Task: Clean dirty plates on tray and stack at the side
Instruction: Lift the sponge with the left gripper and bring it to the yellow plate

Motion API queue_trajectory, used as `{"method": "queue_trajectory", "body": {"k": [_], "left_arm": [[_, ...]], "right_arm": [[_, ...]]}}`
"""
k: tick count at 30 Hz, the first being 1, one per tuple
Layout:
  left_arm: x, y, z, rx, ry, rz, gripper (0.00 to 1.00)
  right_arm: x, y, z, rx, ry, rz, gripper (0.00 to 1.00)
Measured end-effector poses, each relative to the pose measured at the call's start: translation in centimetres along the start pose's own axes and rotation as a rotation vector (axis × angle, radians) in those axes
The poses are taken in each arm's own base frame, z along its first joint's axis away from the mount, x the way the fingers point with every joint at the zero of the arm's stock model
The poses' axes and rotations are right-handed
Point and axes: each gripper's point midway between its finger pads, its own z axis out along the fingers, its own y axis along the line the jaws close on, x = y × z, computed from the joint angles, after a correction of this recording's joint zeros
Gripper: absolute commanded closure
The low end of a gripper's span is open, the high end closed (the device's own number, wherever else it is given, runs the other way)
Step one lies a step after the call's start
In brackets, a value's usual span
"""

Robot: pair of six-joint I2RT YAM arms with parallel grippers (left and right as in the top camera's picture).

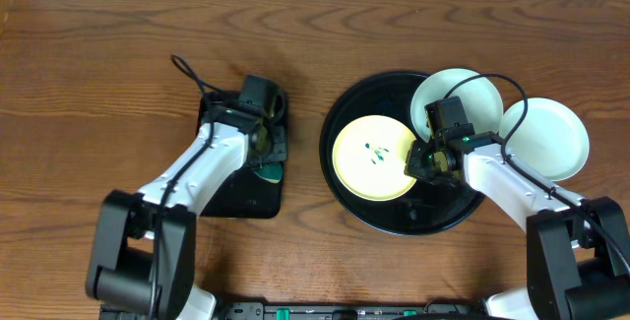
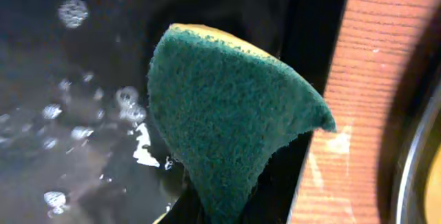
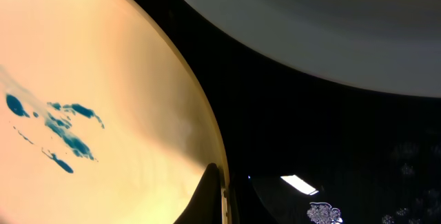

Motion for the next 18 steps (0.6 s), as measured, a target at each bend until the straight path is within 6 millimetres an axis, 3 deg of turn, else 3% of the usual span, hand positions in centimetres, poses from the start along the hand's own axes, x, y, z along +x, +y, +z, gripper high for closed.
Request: {"method": "queue_trajectory", "body": {"k": [5,12,18], "left_arm": [[-0.7,-0.7,0.7,0.016,-0.026,-0.003,0.93],[-2.7,-3.4,0.4,0.142,-0.100,0.010,0.93],[-2.6,-4.1,0.3,0.182,-0.093,0.014,0.93]], "right_arm": [[0.0,0.0,0.0,-0.001,0.000,0.000,0.99],[0.0,0.0,0.0,-0.001,0.000,0.000,0.99],[0.0,0.0,0.0,-0.001,0.001,0.000,0.99]]}}
